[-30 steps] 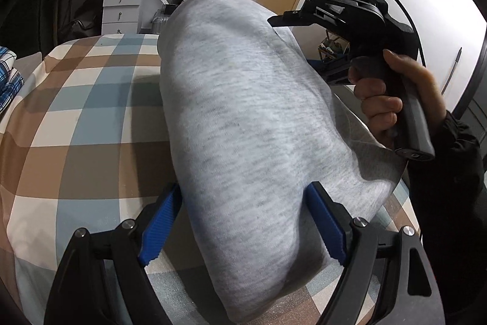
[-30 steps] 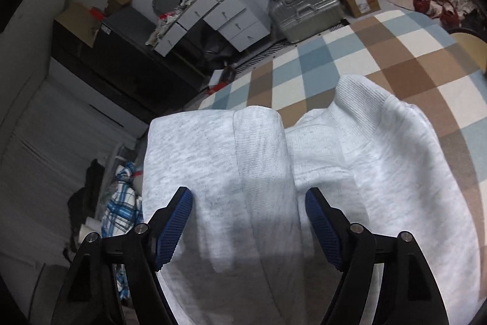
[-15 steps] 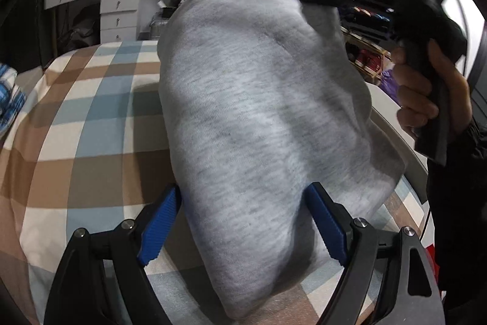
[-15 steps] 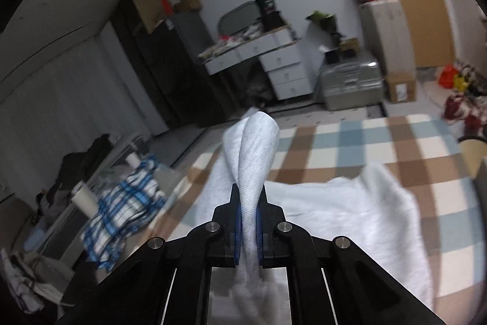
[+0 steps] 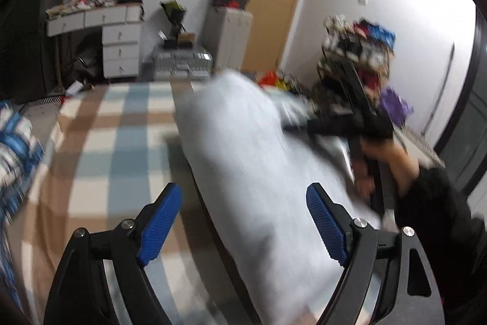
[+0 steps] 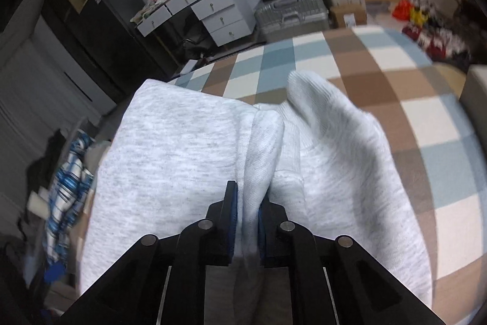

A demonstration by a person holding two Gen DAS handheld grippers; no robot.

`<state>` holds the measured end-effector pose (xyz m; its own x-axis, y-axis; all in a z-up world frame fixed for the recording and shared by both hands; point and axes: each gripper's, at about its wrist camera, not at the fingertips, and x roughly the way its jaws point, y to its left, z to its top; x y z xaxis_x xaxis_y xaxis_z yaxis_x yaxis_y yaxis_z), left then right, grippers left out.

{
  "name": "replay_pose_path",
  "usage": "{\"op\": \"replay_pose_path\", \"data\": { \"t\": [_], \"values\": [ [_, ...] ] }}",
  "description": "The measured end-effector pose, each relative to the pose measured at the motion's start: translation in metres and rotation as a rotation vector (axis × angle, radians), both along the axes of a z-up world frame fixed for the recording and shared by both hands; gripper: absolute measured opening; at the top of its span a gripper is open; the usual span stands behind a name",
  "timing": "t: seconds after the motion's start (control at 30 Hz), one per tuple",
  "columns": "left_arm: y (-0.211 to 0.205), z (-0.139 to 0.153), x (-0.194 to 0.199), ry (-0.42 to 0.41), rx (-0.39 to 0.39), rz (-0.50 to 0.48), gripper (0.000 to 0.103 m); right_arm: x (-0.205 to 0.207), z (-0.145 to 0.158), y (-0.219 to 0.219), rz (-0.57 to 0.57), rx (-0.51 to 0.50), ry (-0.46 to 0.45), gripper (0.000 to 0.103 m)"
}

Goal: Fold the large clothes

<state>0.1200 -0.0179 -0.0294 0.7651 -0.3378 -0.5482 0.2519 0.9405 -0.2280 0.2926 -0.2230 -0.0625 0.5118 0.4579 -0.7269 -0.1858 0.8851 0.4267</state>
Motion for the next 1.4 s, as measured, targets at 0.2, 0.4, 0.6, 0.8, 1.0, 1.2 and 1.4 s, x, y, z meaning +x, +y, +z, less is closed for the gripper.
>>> {"op": "replay_pose_path", "data": {
  "t": [0.2, 0.4, 0.6, 0.8, 1.0, 1.2, 1.4],
  "values": [
    [-0.016, 0.013, 0.091, -0.058, 0.035, -0.007, 0.081, -0.005, -0.005, 0.002, -0.019, -0.006, -0.006, 0.01],
    [-0.035, -0.025, 0.147, 0.052, 0.119, -0.029, 0.005, -0.004, -0.007, -0.002, -0.012, 0.014, 0.001, 0.01],
    [-0.063, -0.061, 0.161, 0.107, 0.358, -0.019, 0.005, 0.0, -0.019, -0.008, -0.009, 0.074, 0.011, 0.01],
    [-0.073, -0.064, 0.154, 0.066, 0.489, 0.002, 0.006, 0.001, -0.022, -0.024, -0.006, 0.192, 0.068, 0.014],
    [-0.069, -0.061, 0.153, 0.058, 0.489, 0.005, 0.006, -0.049, 0.008, -0.033, 0.003, 0.142, 0.086, 0.057],
    [-0.074, -0.063, 0.159, 0.053, 0.49, 0.005, 0.006, -0.107, 0.003, -0.028, 0.067, 0.192, 0.077, 0.068],
    [-0.073, -0.063, 0.16, 0.052, 0.483, 0.006, 0.006, -0.089, -0.009, -0.025, 0.017, 0.345, 0.085, 0.069]
  ]
}}
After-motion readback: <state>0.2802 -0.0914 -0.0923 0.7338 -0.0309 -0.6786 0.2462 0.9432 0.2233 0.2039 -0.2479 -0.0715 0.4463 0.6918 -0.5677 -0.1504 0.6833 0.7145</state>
